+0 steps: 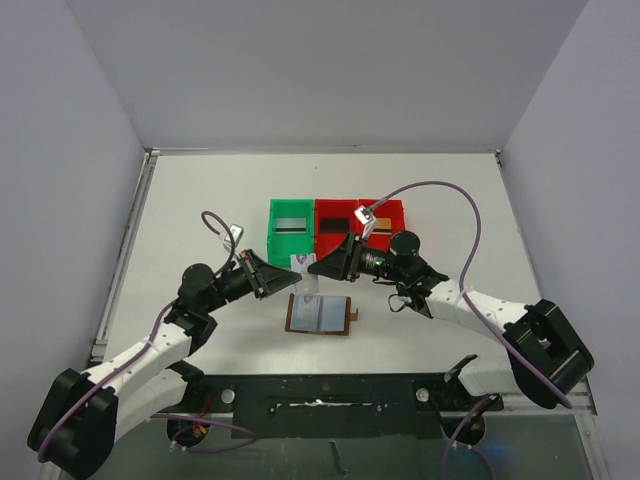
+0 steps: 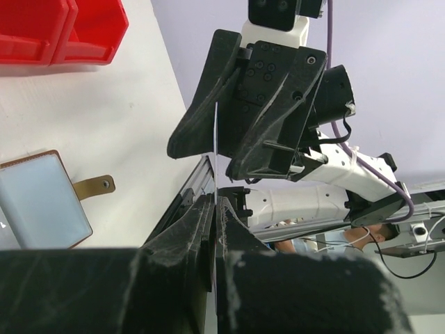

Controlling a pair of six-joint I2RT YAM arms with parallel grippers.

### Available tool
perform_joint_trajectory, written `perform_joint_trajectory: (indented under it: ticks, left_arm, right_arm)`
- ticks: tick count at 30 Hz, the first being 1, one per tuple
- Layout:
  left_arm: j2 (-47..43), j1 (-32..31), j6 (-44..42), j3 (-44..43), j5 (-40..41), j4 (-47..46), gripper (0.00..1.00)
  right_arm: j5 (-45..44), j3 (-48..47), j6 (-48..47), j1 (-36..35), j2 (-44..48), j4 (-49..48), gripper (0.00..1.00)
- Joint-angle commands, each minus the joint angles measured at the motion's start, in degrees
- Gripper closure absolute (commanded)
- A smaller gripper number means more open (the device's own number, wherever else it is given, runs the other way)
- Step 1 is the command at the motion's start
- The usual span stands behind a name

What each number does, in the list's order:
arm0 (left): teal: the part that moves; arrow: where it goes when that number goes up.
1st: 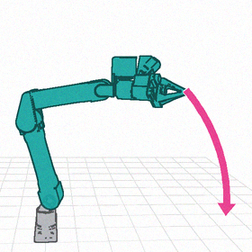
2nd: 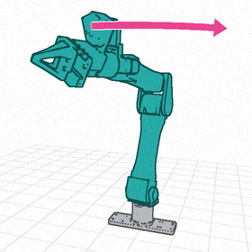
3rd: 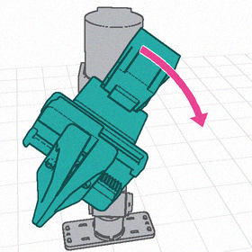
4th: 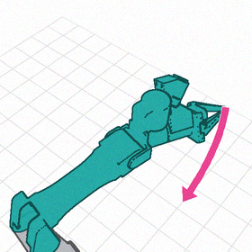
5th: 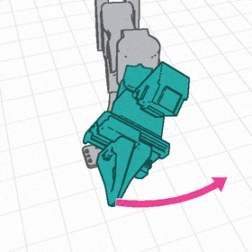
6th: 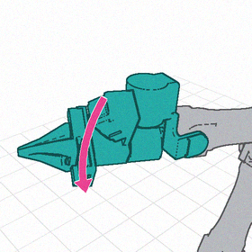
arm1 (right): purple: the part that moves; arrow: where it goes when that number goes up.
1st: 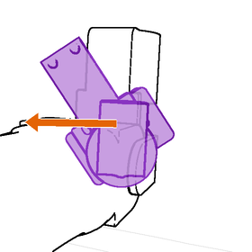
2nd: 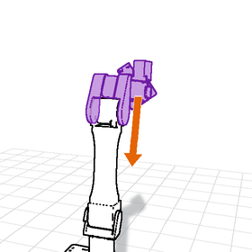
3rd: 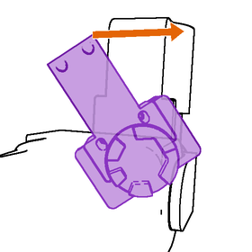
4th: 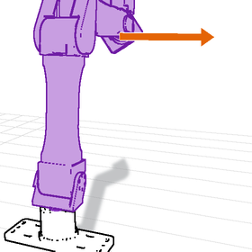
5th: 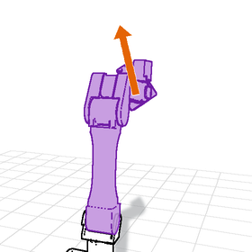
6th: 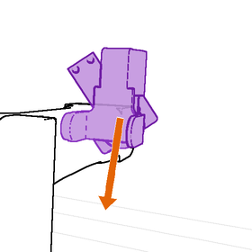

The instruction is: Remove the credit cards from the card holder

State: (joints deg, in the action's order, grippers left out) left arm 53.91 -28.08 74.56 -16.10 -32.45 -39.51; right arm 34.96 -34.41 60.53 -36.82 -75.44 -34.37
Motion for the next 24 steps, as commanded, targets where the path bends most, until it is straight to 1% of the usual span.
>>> perform_joint_trajectory:
  ticks: [1,8,11,15,18,21,23,24]
  left_arm:
    - [0.51,-0.22,0.14,-0.84,-1.45,-5.02,1.00]
    - [1.42,-0.21,0.35,-1.85,-2.15,-6.02,1.00]
    - [1.84,-0.23,0.53,-1.85,-2.34,-6.54,1.00]
    - [1.76,-0.23,1.27,-1.48,-2.22,-7.64,1.00]
    - [1.71,-0.23,1.44,-1.48,-1.75,-7.69,1.00]
    - [1.87,-0.20,1.72,-1.92,-0.92,-8.04,1.00]
    - [1.88,-0.23,1.13,-2.68,-0.86,-7.23,1.00]
    - [1.54,-0.16,0.09,-3.28,-0.71,-4.53,0.97]
  right_arm:
    - [4.22,-1.59,1.95,-0.16,0.69,-7.84,0.59]
    - [7.64,-0.52,4.71,-0.23,-0.36,-13.61,0.70]
    - [7.23,-0.23,4.27,-0.16,0.47,-12.49,0.76]
    - [7.34,-0.26,3.67,-0.10,1.18,-11.47,0.79]
    - [7.73,-0.48,3.54,-0.14,1.27,-11.02,0.88]
    - [7.54,-0.44,3.65,-0.14,1.62,-10.80,1.00]
    - [6.14,-0.90,2.53,0.15,2.77,-8.01,1.00]
    - [5.16,-1.36,1.15,0.42,3.63,-5.28,1.00]
